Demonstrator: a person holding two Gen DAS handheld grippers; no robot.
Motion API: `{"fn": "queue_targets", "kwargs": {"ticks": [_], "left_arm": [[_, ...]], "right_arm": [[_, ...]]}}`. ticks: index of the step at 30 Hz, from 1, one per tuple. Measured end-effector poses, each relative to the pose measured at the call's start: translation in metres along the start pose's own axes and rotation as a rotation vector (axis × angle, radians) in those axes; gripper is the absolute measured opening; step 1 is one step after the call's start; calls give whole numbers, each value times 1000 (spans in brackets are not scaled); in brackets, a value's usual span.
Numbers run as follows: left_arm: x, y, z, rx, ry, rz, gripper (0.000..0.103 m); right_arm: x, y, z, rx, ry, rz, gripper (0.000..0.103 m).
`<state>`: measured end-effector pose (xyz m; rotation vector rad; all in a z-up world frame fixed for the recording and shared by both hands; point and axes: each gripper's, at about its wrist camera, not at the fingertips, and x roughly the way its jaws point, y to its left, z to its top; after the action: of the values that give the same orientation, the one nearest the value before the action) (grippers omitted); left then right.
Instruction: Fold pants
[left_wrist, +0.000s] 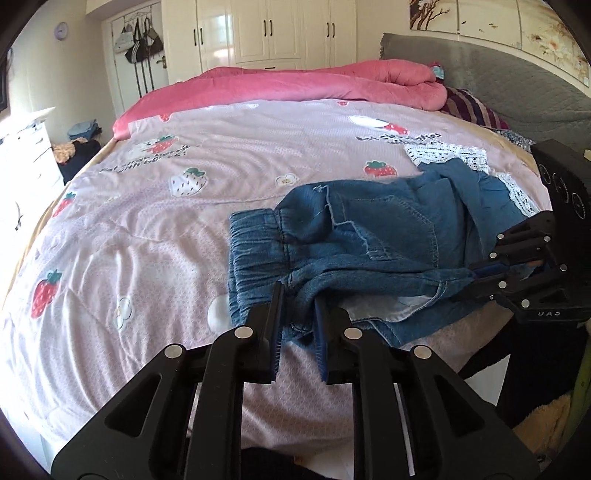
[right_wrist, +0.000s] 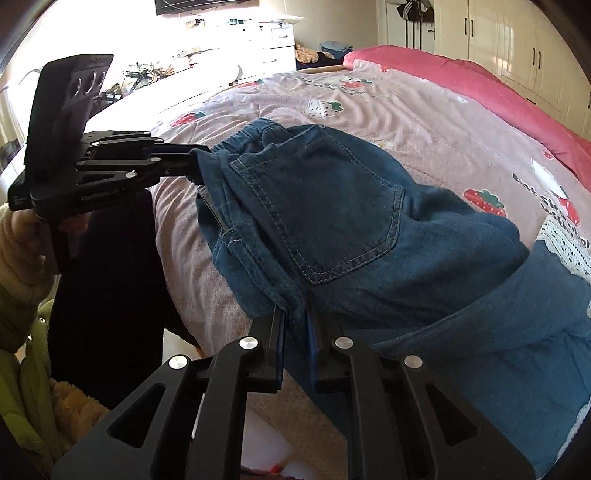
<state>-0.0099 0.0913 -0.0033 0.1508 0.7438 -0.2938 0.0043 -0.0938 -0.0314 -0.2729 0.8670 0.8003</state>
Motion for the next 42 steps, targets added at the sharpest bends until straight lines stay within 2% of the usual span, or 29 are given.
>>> {"fn": "queue_targets", "kwargs": {"ticks": [2,4,7,12,17,21,23,25,27,28,31,35,38,41,42], "left_arm": [[-1,1,0,-9,5,9,14],[-2,2,-3,-10,14,20,23],[-1,4,-6,-30,44,12,27],[-28,10,-1,-67,11,-7,38],[-51,10,15,-80,-43,42,44],[-40,-7,33,-68,-38,0,44],[-24,-24,44,-58,-44,-85,44],[-4,-39,50,-42,-18,-133,44],[17,-51,47,-6,19,-125,43],[30,-55,42,17,59,-94,42],[53,-57,18,33,138,-54,41],[54,-56,1,44,112,-58,41],[54,-56,1,41,111,-52,41],[52,-56,1,37,106,-49,41],[48,-56,3,31,108,-50,41]], "right_arm": [[0,2,-2,-2,-6,6,18],[7,4,-6,-17,6,-8,19],[14,3,-11,1,19,-8,20],[9,4,-11,20,3,34,31],[11,10,-14,10,7,44,40],[11,13,-13,4,6,53,46],[8,14,-13,3,5,59,47],[2,10,-11,8,4,66,47],[-14,2,-12,35,-16,70,47],[-20,-2,-12,47,-27,64,47],[-48,-21,-15,90,-85,-4,47],[-68,-54,-5,179,-150,-91,47],[-58,-71,9,205,-147,-93,47],[-28,-84,17,227,-69,-81,47],[-12,-90,15,249,-12,-93,47]]}}
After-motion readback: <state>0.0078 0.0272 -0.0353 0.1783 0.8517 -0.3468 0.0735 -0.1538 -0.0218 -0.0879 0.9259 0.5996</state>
